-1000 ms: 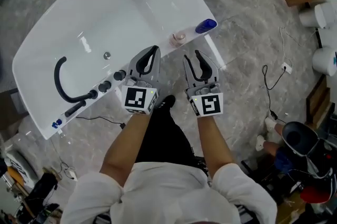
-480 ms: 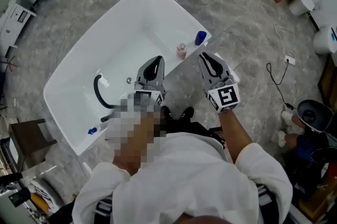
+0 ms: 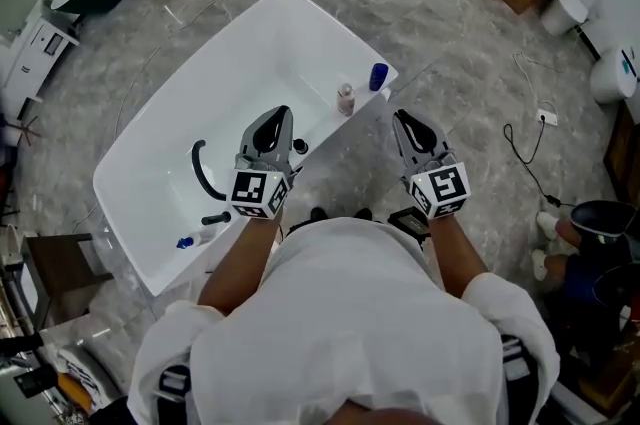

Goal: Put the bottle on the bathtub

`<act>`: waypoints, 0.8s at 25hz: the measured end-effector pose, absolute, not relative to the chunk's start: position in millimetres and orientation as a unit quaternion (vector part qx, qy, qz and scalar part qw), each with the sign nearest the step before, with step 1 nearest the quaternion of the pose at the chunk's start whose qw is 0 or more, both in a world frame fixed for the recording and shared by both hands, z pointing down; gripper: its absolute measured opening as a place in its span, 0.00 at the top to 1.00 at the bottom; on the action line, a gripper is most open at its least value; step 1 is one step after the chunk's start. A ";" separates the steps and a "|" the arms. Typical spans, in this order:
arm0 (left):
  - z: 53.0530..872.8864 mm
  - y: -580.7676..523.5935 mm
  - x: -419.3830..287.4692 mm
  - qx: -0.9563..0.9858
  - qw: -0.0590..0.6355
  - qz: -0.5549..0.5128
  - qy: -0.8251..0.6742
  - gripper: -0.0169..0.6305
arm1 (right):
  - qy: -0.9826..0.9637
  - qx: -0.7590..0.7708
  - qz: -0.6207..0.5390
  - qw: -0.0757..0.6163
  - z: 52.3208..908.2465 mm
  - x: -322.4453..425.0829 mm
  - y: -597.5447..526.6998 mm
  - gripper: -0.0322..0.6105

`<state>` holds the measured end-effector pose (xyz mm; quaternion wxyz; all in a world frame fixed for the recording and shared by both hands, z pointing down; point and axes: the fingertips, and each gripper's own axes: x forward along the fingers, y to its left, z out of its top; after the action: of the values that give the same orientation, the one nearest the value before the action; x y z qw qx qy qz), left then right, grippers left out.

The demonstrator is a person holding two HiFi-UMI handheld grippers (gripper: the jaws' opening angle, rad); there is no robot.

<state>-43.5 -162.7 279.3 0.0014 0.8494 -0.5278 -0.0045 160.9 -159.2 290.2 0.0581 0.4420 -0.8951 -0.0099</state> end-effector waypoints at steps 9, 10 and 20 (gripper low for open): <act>298.2 -140.3 -82.5 0.846 0.032 0.023 -0.531 0.95 | -0.890 0.451 0.005 0.056 293.8 156.3 -154.9 0.91; 301.3 -139.7 -82.5 0.846 0.033 0.025 -0.532 0.95 | -0.890 0.452 0.005 0.056 295.3 155.8 -155.3 0.91; 318.9 -136.5 -72.8 0.857 0.041 0.045 -0.512 0.95 | -0.879 0.474 0.019 0.047 304.6 158.7 -153.9 0.92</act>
<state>-72.8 -136.5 318.9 0.0406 0.8566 -0.5124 0.0446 158.7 -153.9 304.6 0.0474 0.4737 -0.8792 0.0192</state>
